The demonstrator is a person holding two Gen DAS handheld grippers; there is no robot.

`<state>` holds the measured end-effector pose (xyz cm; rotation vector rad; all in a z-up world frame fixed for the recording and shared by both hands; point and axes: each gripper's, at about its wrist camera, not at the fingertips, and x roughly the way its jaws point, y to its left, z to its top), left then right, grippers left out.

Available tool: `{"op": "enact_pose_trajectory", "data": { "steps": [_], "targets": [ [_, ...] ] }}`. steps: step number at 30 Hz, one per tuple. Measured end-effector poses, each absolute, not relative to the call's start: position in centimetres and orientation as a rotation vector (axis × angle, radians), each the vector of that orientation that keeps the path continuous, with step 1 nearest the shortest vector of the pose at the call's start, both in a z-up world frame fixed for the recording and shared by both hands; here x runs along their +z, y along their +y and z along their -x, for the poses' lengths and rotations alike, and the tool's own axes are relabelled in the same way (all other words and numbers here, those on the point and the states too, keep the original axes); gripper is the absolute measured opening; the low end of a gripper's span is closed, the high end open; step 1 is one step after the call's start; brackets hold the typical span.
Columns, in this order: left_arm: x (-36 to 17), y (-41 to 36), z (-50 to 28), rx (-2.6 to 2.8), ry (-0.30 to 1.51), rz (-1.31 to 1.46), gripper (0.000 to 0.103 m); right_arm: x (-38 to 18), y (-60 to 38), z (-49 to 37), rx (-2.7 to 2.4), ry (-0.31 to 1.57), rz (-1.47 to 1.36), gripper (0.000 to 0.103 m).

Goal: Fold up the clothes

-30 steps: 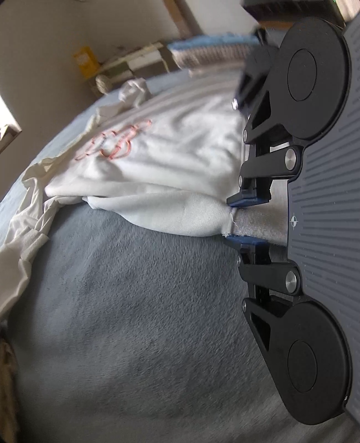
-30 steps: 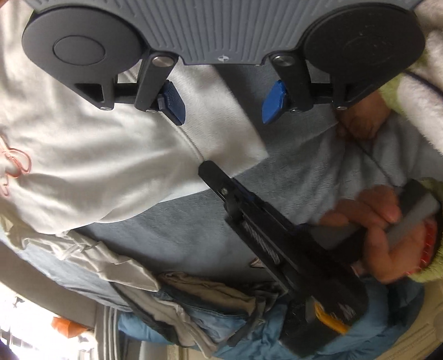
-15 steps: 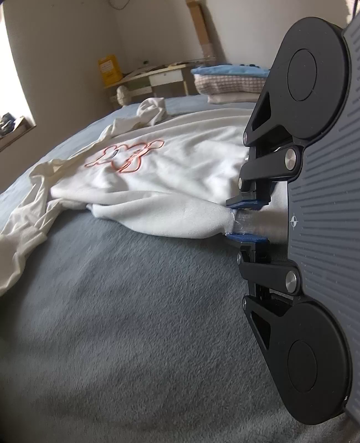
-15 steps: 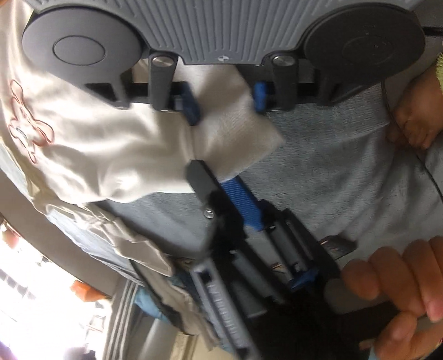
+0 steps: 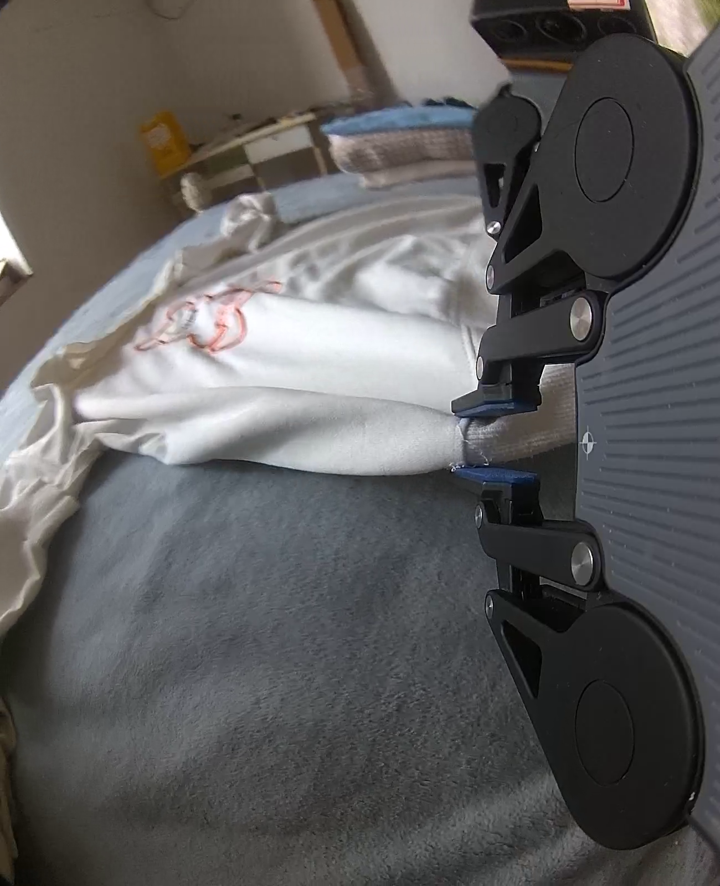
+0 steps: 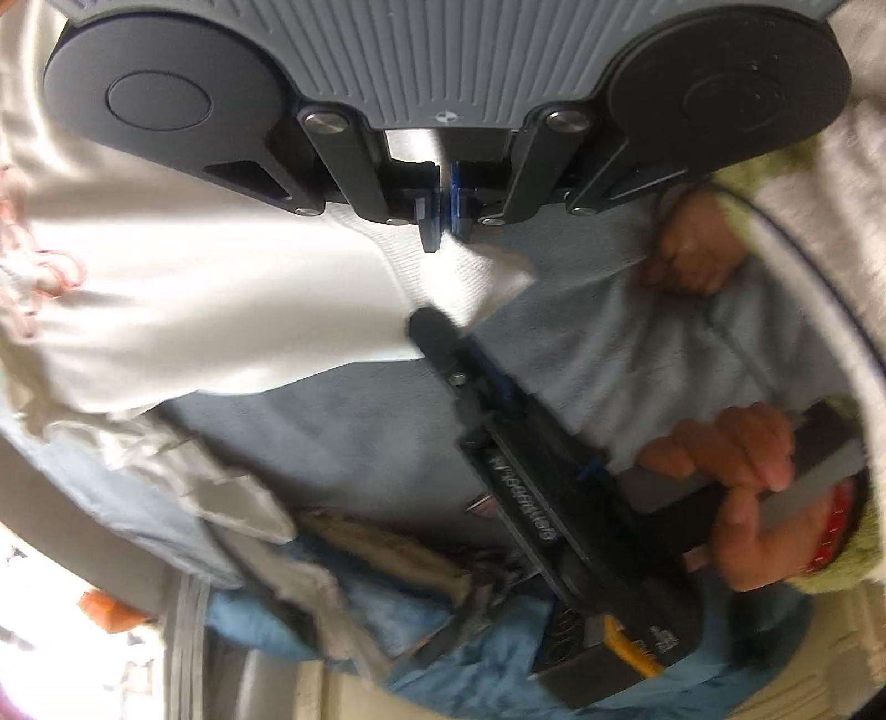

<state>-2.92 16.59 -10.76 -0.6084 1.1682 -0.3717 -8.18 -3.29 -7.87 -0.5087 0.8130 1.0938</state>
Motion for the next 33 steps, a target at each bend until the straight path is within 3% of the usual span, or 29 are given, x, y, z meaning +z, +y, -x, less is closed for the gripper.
{"op": "enact_pose_trajectory", "data": {
  "steps": [7, 17, 27, 33],
  "targets": [
    [-11.2, 15.5, 3.6, -0.391, 1.147, 0.477, 0.019, -11.1, -2.9, 7.8, 1.084, 0.887, 0.508, 0.003],
    [-10.0, 16.5, 2.8, -0.352, 1.014, 0.516, 0.026, -9.7, -3.7, 6.8, 1.125, 0.897, 0.449, 0.003],
    [-11.4, 17.4, -6.5, -0.208, 0.861, 0.598, 0.041, -11.5, -3.6, 6.1, 1.121, 0.962, 0.407, 0.003],
    [-13.1, 16.0, -13.8, -0.176, 0.863, 0.578, 0.042, -11.5, -4.4, 6.0, 1.122, 0.968, 0.356, 0.003]
  ]
}}
